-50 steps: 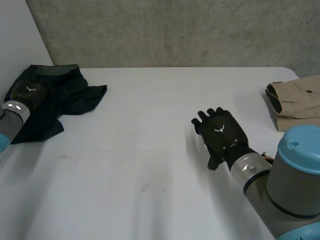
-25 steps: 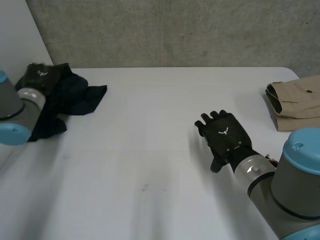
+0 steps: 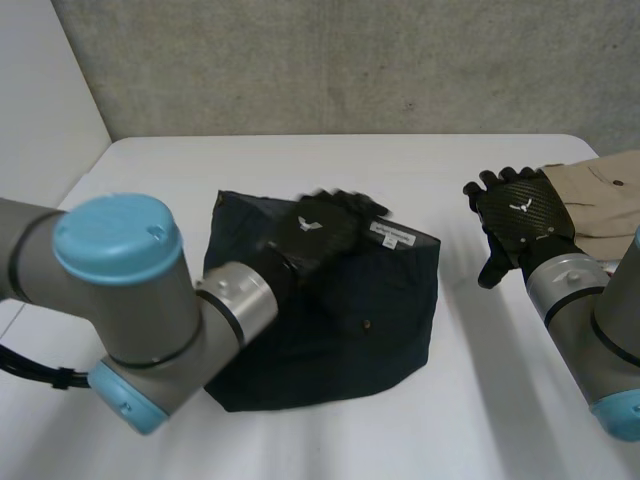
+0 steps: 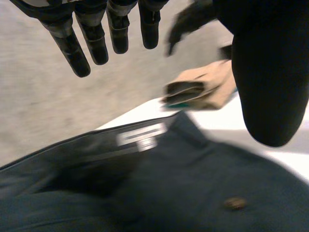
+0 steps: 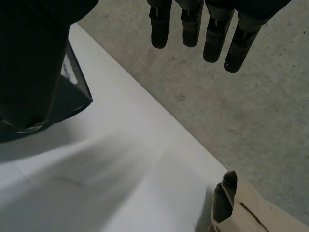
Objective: Fold the laundry.
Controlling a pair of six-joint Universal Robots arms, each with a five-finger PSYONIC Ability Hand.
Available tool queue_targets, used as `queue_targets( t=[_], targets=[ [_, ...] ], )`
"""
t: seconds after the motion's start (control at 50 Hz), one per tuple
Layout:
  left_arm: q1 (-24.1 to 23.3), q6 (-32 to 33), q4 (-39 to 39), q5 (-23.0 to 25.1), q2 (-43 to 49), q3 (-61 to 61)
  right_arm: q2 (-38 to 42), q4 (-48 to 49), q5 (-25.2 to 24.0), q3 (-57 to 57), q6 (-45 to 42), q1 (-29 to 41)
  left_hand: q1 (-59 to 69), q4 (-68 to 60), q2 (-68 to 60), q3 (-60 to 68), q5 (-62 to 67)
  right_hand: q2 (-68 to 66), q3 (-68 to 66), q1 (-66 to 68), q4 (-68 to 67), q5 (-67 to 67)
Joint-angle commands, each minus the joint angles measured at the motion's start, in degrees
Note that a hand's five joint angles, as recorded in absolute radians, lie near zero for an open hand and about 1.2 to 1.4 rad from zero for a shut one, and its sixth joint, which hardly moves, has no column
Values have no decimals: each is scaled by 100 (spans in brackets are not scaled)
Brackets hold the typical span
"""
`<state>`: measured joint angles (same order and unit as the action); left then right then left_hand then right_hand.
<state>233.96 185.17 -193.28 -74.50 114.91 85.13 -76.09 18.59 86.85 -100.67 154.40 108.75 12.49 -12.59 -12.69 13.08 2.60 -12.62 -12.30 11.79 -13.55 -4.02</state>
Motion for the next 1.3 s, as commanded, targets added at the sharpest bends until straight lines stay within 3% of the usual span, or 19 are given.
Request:
queue_targets(
  t=[0.02, 0.08, 0.18, 0.24, 0.32, 0.44, 0.56, 0.76, 0.94, 1.04, 1.08, 1.1, 1.12, 1.3],
  targets=[
    [563, 89, 440, -1004, -741, 126, -81, -136, -395, 223, -94, 6, -126, 136, 146, -185, -137, 262, 230, -179, 355, 402],
    [633, 116, 563, -1206, -1040, 363, -108, -355, -834, 311, -190, 6, -59, 69, 79, -118, -70, 262, 230, -179, 355, 402],
    [861, 142, 678, -1654, -1471, 873, -126, -1092, -2038, 504, -812, 119, -9, 19, 28, -68, -19, 262, 230, -179, 355, 402],
    [1028, 125, 660, -1971, -1717, 1189, -73, -1366, -2286, 671, -1103, 172, -59, 69, 79, -118, -70, 262, 230, -179, 355, 402],
    [1397, 98, 660, -2121, -1884, 1558, 15, -1481, -2138, 952, -1122, 427, -59, 69, 79, -118, -70, 262, 230, -179, 355, 402],
    [2065, 133, 678, -2086, -1814, 1814, 665, -1569, -1619, 1743, -1096, 1516, -42, 52, 62, -101, -53, 262, 230, -179, 355, 402],
    [2259, 133, 704, -1963, -1402, 1823, 1708, -2068, -969, 3094, -719, 2018, -26, 36, 45, -85, -36, 262, 230, -179, 355, 402],
    [2180, 81, 1292, -1400, -1173, 1884, 3063, -2571, -985, 4520, -840, 2308, 42, -32, -22, -17, 31, 222, 191, -140, 315, 362],
    [2022, -16, 1434, -1400, -1137, 2227, 3653, -2553, -1143, 4838, -2017, 2291, 696, -686, -677, 637, 686, -1361, -1393, 1443, -1268, -1221],
    [1943, -191, 1451, -1391, -1120, 2262, 3935, -2474, -1451, 4996, -2071, 2291, 765, -755, -745, 706, 754, -2569, -2601, 2651, -2476, -2429],
    [1934, -253, 1443, -1391, -1111, 2280, 4005, -2448, -1495, 5066, -2063, 2291, 732, -722, -712, 673, 721, -4278, -4309, 4360, -4185, -4137],
    [1934, -279, 1443, -1391, -1111, 2289, 4040, -2422, -1496, 5145, -2063, 2291, 715, -705, -695, 656, 704, -6104, -6135, 6186, -6011, -5963],
    [1917, -332, 1443, -1383, -1102, 2289, 4049, -2387, -1487, 5198, -2063, 2291, 681, -671, -662, 622, 671, -6732, -6764, 6814, -6639, -6592],
    [1530, -376, 1372, -1427, -1041, 2183, 3435, -2131, -714, 5392, -1492, 2186, 8, 2, 11, -51, -2, -6738, -6770, 6821, -6645, -6598]
  ],
)
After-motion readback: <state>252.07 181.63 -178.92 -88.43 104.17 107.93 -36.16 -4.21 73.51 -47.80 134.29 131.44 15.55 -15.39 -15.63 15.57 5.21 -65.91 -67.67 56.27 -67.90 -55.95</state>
